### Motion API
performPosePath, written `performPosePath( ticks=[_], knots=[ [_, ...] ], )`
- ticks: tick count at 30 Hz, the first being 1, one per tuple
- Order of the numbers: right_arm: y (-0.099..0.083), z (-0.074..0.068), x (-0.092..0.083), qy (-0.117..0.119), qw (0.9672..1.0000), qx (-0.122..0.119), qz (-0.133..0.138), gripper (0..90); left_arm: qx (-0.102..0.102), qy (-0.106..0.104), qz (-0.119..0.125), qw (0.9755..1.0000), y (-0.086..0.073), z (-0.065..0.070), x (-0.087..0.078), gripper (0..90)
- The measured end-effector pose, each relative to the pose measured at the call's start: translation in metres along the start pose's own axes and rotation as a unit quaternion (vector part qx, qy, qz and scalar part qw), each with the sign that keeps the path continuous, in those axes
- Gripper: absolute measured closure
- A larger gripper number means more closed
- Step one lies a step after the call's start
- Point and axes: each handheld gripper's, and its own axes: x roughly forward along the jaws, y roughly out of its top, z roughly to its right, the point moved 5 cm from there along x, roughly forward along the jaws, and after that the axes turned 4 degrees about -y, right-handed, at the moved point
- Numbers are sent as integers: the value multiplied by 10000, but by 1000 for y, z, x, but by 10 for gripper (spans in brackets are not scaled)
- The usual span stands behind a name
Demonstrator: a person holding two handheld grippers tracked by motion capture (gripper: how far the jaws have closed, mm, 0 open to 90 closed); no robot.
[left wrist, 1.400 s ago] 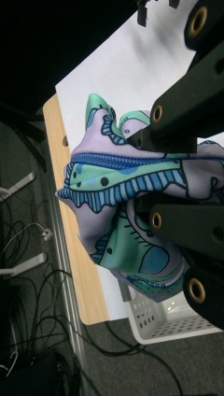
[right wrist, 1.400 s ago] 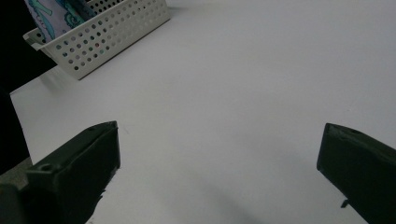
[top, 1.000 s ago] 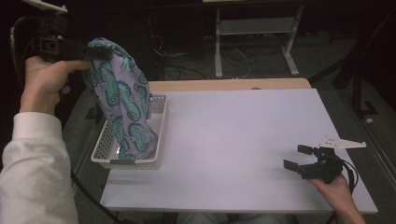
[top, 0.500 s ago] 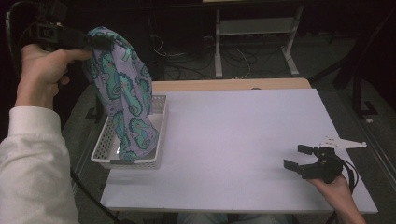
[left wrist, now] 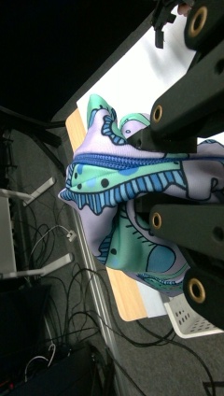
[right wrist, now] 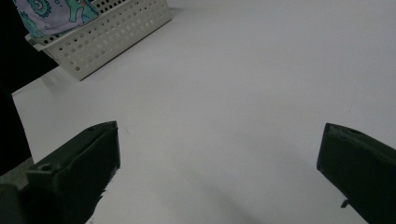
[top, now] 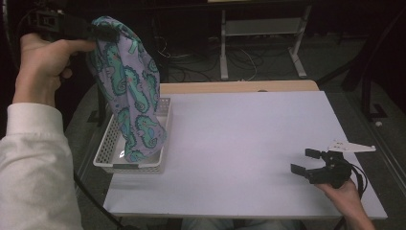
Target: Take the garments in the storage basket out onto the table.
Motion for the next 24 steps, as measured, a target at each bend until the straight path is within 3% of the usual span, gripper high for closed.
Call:
performPosePath(
  ticks=[11, 24],
  knots=[
    [0, 0, 0, 9, 10000, -1, 5, 0, 38, -100, 32, 9999, 7, 10, 9, 778],
    [0, -1, -1, 29, 10000, 0, 24, 0, 144, -398, 59, 9991, 19, 35, 32, 778]
  ],
)
